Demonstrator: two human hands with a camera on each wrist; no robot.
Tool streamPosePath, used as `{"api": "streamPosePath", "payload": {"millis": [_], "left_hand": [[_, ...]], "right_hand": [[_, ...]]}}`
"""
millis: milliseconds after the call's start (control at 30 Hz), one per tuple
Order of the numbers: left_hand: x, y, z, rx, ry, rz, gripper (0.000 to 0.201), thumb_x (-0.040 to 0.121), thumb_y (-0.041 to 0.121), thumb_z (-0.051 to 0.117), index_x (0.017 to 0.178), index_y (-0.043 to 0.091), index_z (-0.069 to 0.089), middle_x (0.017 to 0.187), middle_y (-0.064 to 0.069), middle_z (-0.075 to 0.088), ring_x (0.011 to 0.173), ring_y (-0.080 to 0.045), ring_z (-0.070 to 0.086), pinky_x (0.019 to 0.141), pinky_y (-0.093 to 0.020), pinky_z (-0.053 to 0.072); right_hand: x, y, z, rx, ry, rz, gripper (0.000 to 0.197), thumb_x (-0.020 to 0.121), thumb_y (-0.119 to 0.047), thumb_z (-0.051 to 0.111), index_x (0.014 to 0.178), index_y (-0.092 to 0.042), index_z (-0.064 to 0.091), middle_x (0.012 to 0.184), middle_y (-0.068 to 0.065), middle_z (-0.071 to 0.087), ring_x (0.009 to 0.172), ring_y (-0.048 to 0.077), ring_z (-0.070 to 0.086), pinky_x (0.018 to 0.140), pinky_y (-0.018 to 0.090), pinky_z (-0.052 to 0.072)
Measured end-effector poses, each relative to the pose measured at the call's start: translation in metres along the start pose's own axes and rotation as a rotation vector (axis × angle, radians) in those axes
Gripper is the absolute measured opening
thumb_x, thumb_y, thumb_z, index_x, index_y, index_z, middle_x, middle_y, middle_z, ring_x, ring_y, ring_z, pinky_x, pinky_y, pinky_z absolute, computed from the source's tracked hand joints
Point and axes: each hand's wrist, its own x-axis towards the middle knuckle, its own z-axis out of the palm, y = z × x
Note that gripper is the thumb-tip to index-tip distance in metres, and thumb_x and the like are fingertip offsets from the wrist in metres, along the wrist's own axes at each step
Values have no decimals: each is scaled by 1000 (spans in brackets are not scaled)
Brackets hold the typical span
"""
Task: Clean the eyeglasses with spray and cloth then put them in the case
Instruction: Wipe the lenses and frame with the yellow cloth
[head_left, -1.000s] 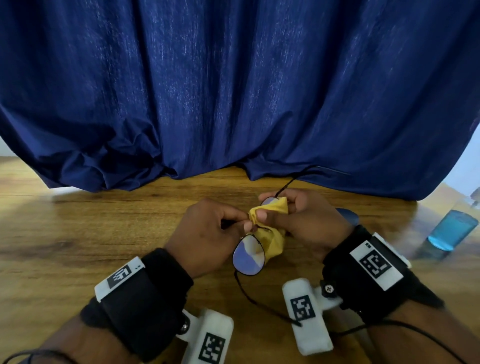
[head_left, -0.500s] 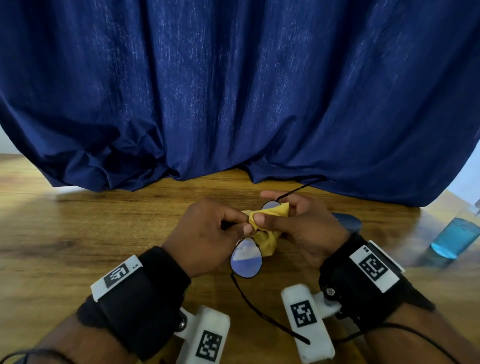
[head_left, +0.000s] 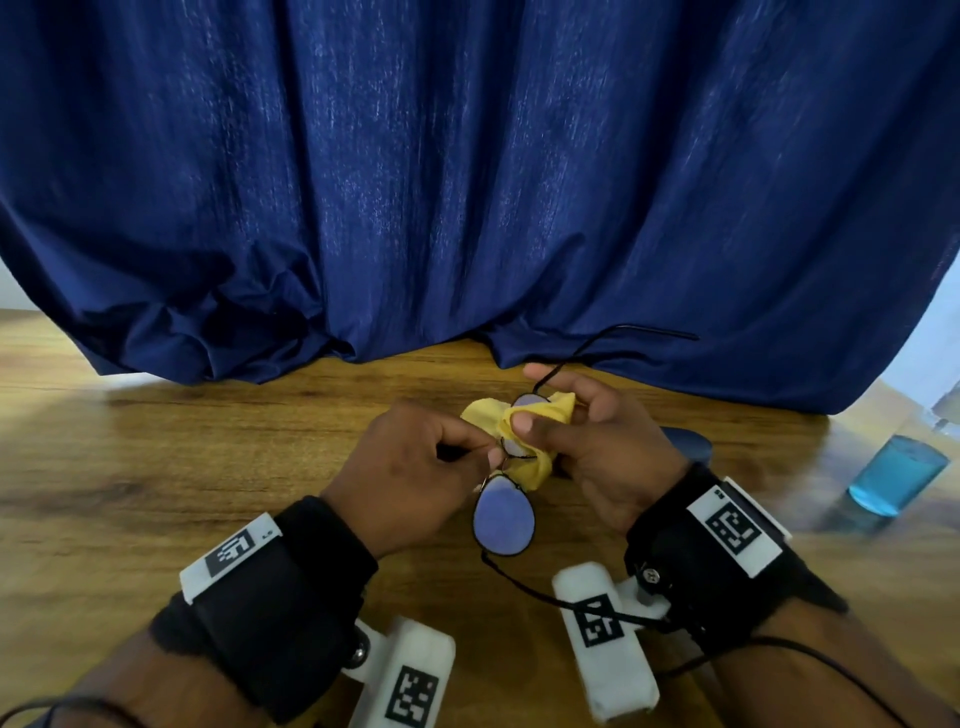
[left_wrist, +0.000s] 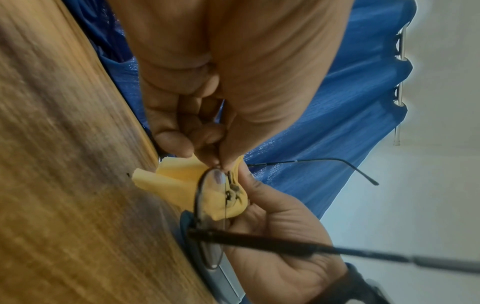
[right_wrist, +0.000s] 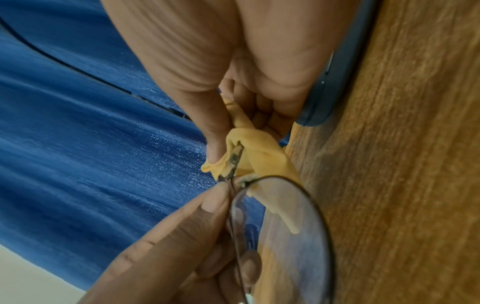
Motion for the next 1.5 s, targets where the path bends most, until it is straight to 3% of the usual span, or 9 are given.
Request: {"api": "streamPosePath", "payload": {"millis": [167, 267, 500, 633, 867, 1067, 1167, 1333, 1500], "left_hand": [[1, -2, -2, 18, -43, 14, 14, 94, 21, 70, 92, 24, 83, 84, 6, 80, 77, -10, 72, 71, -37, 59], [0, 0, -2, -8, -95, 28, 15, 95, 19, 68, 97, 22, 83, 83, 11, 80, 70, 2, 68, 64, -22, 53], [1, 1, 0, -10, -45, 7, 16, 95, 17, 68, 92, 19, 83, 87, 13, 81, 79, 6, 71, 66, -6, 47], [1, -1, -1, 7, 8, -24, 17, 94, 16, 67, 91, 18, 83, 83, 15, 79, 76, 12, 69, 62, -2, 45], [2, -5, -2, 25, 5, -12, 18, 96, 20, 66, 89, 20, 83, 81, 4, 80, 77, -15, 74, 70, -41, 60], [4, -5, -3, 37, 17, 39, 18, 96, 23, 66, 89, 23, 82, 75, 2, 78, 67, -9, 69, 62, -35, 53], [3, -3, -3, 7, 36, 22, 16, 95, 27, 67, 92, 25, 82, 84, 13, 80, 78, -2, 72, 66, -15, 53], [3, -5, -2, 17, 54, 18, 18, 94, 33, 68, 84, 26, 82, 76, 11, 78, 66, -1, 67, 56, -13, 47], [4, -6, -4, 63, 121, 60, 17, 95, 30, 67, 83, 27, 80, 79, 11, 78, 77, -10, 71, 68, -31, 54]], "right_hand": [[2, 2, 0, 62, -59, 23, 60, 74, 7, 77, 127, -17, 64, 98, 9, 75, 92, 23, 73, 78, 34, 59], [1, 0, -1, 22, 4, -1, 62, 63, -12, 84, 123, -19, 67, 105, 13, 77, 93, 26, 75, 81, 39, 60], [6, 3, -2, -114, 118, -31, 28, 84, -21, 76, 110, -31, 73, 114, 8, 75, 108, 29, 71, 98, 56, 54], [4, 1, -4, -102, 47, -9, 38, 93, -1, 65, 121, -27, 68, 115, 18, 73, 109, 34, 71, 98, 60, 53], [1, 6, -4, -124, -77, 19, 71, 71, 1, 86, 132, -25, 60, 116, 20, 72, 110, 31, 70, 94, 44, 57], [-1, 2, -2, -234, -6, -63, 67, 66, -19, 91, 126, -22, 61, 103, 9, 78, 93, 19, 76, 74, 27, 60], [0, -3, -6, -249, 16, -109, 56, 78, -11, 84, 127, -22, 60, 102, 13, 78, 98, 28, 75, 83, 37, 62], [2, -2, -6, -271, 34, -129, 58, 82, -8, 81, 132, -24, 56, 99, 15, 78, 101, 32, 74, 93, 53, 58], [1, 0, -5, -229, 28, -4, 76, 66, -23, 94, 133, -15, 57, 112, 11, 76, 108, 28, 72, 95, 52, 57]]}}
